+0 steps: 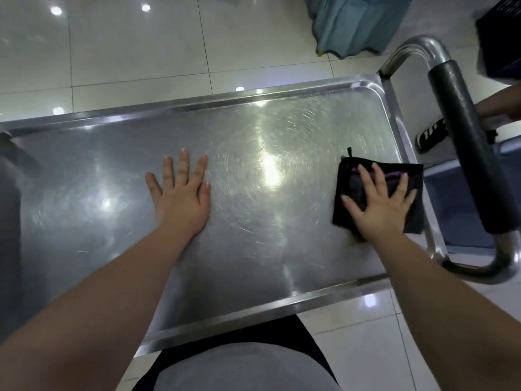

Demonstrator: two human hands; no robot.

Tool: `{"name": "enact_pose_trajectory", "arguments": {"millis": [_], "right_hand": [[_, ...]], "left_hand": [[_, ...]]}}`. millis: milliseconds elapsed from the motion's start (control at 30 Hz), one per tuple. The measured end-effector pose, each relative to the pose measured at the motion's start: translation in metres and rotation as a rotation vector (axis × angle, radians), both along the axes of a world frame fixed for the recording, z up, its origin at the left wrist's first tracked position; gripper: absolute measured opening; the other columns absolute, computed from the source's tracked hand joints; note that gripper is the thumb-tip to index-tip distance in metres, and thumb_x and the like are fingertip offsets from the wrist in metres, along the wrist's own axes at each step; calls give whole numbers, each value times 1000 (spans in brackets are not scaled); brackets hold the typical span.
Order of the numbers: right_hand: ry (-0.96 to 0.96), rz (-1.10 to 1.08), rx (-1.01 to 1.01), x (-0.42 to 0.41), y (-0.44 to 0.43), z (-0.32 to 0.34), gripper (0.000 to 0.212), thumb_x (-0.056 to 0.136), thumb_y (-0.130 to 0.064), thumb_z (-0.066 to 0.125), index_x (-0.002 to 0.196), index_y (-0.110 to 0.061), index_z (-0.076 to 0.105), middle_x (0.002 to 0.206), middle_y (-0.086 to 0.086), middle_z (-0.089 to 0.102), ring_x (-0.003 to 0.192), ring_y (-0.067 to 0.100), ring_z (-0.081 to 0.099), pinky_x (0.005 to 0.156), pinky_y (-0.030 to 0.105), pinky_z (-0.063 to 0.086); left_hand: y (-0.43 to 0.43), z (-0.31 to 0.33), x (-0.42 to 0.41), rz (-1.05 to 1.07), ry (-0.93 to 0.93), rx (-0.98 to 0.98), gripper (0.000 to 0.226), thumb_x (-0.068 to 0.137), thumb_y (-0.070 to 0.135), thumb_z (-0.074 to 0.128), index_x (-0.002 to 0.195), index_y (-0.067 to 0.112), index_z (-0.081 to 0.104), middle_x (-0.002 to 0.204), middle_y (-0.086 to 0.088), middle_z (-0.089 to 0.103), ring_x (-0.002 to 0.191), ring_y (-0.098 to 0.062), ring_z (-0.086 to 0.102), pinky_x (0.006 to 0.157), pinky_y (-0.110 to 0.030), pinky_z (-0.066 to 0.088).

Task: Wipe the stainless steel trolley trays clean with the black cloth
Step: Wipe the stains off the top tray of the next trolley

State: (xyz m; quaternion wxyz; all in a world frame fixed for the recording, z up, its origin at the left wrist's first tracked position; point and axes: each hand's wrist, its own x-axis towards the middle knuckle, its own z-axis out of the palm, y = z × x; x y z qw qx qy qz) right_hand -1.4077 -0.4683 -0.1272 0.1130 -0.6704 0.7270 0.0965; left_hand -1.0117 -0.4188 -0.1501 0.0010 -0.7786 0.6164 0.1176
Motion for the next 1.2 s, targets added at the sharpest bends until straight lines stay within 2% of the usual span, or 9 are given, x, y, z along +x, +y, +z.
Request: {"name": "enact_pose_trajectory", "arguments": {"millis": [233,367,500,667,767,900,967,1033,1200], "right_hand": [[-139,514,29,175,110,4,78,85,-83,12,153,-47,3,165,-7,5,144,52,-12,107,76,-3],[-177,412,56,190,110,10,66,86,-79,-2,148,-56,-5,164,-13,-4,141,45,-31,103,73,-21],[-109,448,28,186,91,7,65,88,-77,3,148,-55,-8,164,-8,-10,138,48,-33,103,73,-21],[-97,446,19,178,81,1,68,85,-79,16,148,-56,3,164,-12,6,144,46,-19,105,75,-14],[-106,317,-39,113,65,-3,71,82,-79,24,148,-57,12,162,-16,15,148,44,-6,107,73,-12],[31,-50,37,-10,22,-2,82,74,-87,-2,149,-55,2,164,-15,0,147,42,-12,109,73,-5],[46,-100,61,-15,17,1,83,70,-87,-15,147,-56,-13,164,-14,-8,145,44,-17,109,73,-5],[10,41,41,29,35,1,75,75,-85,-9,143,-57,-20,163,-13,-9,143,48,-19,109,72,-6],[-166,651,22,187,138,3,76,84,-79,29,152,-49,14,164,-8,13,143,55,-11,106,78,-1]], "left_hand": [[0,5,2,-18,15,42,54,101,51,10,152,48,-9,164,5,-10,150,-26,-13,115,-61,-11],[-1,8,2,-12,8,50,53,102,50,11,151,48,-9,164,5,-12,150,-26,-13,116,-60,-11],[-1,9,0,-7,7,60,53,102,51,10,151,48,-10,164,6,-13,150,-25,-15,116,-60,-11],[0,10,2,-6,27,54,53,102,51,12,151,49,-8,164,7,-11,150,-24,-14,116,-59,-10],[0,8,1,-9,24,55,53,102,52,12,151,49,-8,164,7,-11,150,-24,-14,116,-59,-10],[-1,4,2,-11,17,48,54,100,53,9,150,49,-11,164,6,-11,150,-26,-14,115,-60,-13],[-2,3,2,-6,10,50,54,100,54,7,150,50,-12,164,5,-11,150,-27,-13,115,-60,-14],[-3,2,3,-9,6,63,54,99,55,5,149,49,-14,164,5,-12,150,-28,-14,114,-60,-14],[-2,3,2,-11,8,56,54,99,55,3,149,49,-15,164,4,-11,150,-28,-10,114,-62,-10]]}}
